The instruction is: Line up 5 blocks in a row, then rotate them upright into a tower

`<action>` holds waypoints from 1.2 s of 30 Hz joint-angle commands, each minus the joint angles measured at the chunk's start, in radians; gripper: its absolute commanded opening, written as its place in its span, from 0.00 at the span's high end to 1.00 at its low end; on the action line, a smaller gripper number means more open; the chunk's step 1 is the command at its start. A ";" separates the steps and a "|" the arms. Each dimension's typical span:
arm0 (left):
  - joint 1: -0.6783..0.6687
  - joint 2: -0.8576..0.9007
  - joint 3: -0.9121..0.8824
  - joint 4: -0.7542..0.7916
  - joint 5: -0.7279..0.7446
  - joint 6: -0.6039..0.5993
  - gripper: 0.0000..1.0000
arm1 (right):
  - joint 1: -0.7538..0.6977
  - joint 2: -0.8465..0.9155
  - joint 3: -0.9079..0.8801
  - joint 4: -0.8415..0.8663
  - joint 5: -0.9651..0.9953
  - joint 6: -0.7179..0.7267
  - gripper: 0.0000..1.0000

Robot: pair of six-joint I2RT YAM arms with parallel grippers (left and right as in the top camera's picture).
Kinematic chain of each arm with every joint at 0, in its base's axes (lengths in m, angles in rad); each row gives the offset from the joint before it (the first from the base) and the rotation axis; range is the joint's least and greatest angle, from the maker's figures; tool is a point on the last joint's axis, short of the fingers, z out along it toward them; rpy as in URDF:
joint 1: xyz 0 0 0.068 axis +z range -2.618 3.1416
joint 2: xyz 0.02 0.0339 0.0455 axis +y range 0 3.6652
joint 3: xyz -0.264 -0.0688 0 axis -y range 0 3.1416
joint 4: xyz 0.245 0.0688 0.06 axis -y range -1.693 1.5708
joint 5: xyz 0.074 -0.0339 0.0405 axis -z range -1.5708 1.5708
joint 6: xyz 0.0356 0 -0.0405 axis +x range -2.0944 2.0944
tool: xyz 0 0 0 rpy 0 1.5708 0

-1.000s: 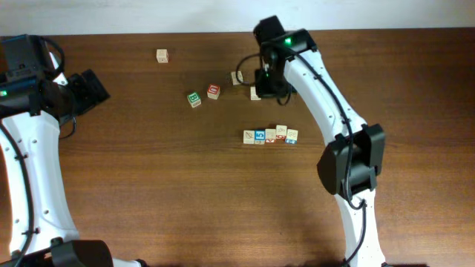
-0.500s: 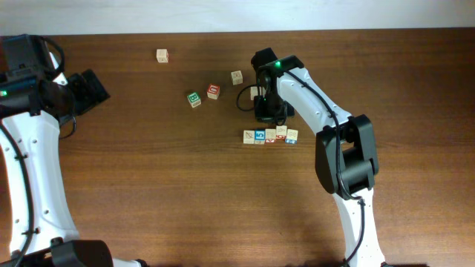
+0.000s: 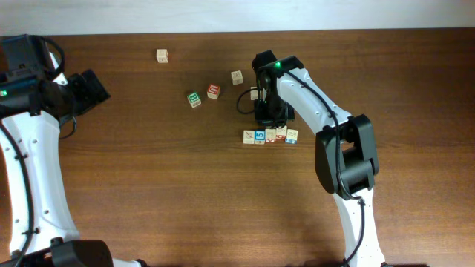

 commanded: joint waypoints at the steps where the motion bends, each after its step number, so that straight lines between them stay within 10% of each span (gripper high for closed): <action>1: 0.002 0.010 0.021 -0.001 0.011 -0.010 0.01 | 0.007 0.003 -0.009 -0.012 -0.008 0.009 0.93; 21: 0.002 0.010 0.021 -0.001 0.011 -0.010 0.01 | -0.103 0.001 0.222 -0.071 -0.023 -0.039 0.90; 36: 0.002 0.010 0.021 -0.001 0.011 -0.010 0.01 | -0.102 0.003 0.034 -0.026 -0.029 -0.021 0.92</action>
